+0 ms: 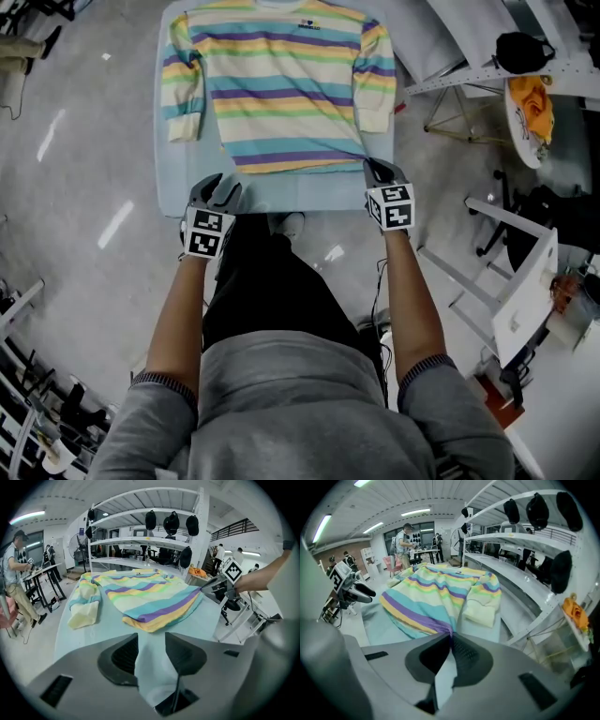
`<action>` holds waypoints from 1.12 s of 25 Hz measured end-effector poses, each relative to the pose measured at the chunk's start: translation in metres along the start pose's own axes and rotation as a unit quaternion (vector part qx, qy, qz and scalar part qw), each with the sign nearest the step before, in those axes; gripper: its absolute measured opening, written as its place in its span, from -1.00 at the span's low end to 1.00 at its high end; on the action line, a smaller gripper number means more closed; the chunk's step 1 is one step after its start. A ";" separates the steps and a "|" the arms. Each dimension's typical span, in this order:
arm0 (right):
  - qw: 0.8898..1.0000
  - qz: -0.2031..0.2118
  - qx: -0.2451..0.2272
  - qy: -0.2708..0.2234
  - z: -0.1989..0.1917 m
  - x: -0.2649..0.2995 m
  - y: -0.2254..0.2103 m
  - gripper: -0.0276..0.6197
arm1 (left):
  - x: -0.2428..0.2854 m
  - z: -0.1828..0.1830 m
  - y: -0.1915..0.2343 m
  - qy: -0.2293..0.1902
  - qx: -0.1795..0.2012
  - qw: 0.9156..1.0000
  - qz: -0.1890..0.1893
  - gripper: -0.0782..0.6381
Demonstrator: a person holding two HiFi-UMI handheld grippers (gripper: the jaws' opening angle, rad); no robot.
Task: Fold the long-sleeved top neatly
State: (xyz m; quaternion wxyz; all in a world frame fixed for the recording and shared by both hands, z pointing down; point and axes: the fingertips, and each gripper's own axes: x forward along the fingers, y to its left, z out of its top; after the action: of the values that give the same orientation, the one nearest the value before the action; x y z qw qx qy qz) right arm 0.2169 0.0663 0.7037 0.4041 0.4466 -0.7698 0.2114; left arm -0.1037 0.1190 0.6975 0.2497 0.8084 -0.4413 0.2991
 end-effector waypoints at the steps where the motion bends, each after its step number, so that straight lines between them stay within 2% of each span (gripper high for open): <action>1: 1.000 -0.005 0.006 0.000 -0.002 -0.002 -0.006 -0.85 | 0.004 0.002 -0.002 -0.001 0.004 1.000 -0.002 -0.22; 6: 1.000 -0.022 0.017 0.003 -0.009 -0.006 -0.022 -0.85 | 0.023 0.008 0.003 -0.002 0.035 0.999 0.013 -0.22; 8: 1.000 -0.023 0.017 0.004 -0.010 -0.005 -0.023 -0.85 | 0.028 0.012 0.015 -0.004 0.033 0.999 0.030 -0.22; 13: 1.000 -0.023 0.016 0.005 -0.011 -0.003 -0.022 -0.85 | 0.035 0.027 0.046 -0.005 -0.003 0.998 0.056 -0.22; 18: 1.000 -0.020 0.017 0.003 -0.012 -0.002 -0.022 -0.85 | 0.052 0.025 0.055 0.012 0.018 0.998 0.060 -0.23; 20: 1.000 -0.019 0.018 0.003 -0.013 -0.001 -0.022 -0.85 | 0.059 0.026 0.056 0.021 0.027 0.998 0.062 -0.35; 22: 1.000 -0.018 0.017 0.005 -0.014 0.001 -0.022 -0.85 | 0.063 0.026 0.057 0.025 0.032 0.997 0.064 -0.65; 24: 1.000 -0.015 0.015 0.005 -0.013 0.001 -0.022 -0.85 | 0.059 0.026 0.057 0.023 0.029 0.997 0.065 -0.69; 28: 1.000 -0.010 0.010 0.002 -0.009 -0.005 -0.020 -0.85 | 0.029 0.029 0.059 0.009 0.000 0.997 0.070 -0.69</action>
State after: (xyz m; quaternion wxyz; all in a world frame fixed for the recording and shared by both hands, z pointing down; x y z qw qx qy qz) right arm 0.2394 0.0643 0.7041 0.4034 0.4583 -0.7619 0.2161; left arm -0.1348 0.0547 0.7057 0.2321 0.7727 -0.4945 0.3234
